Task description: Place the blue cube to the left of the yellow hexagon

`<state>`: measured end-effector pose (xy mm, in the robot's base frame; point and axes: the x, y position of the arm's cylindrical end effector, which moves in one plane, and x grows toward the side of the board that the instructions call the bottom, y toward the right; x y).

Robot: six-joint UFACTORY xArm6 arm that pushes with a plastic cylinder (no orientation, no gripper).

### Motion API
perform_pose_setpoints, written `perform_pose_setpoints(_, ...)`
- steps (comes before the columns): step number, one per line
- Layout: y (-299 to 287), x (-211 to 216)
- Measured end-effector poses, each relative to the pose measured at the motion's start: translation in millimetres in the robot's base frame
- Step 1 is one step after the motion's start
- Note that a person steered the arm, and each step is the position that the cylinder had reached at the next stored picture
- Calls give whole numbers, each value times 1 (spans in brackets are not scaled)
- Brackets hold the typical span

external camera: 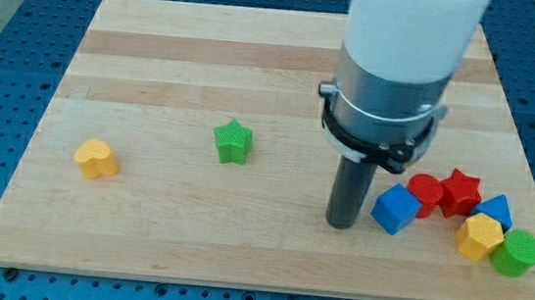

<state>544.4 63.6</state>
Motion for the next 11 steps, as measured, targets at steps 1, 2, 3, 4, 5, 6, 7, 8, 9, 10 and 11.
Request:
perform_pose_setpoints(1, -7, -18)
perform_pose_setpoints(2, 1, -25)
perform_pose_setpoints(3, 18, -25)
perform_pose_setpoints(4, 37, -24)
perform_pose_setpoints(5, 49, -14)
perform_pose_setpoints(6, 57, -1)
perform_pose_setpoints(7, 58, 12)
perform_pose_setpoints(8, 58, 28)
perform_pose_setpoints(9, 59, 41)
perform_pose_setpoints(10, 59, 55)
perform_pose_setpoints(11, 62, 49)
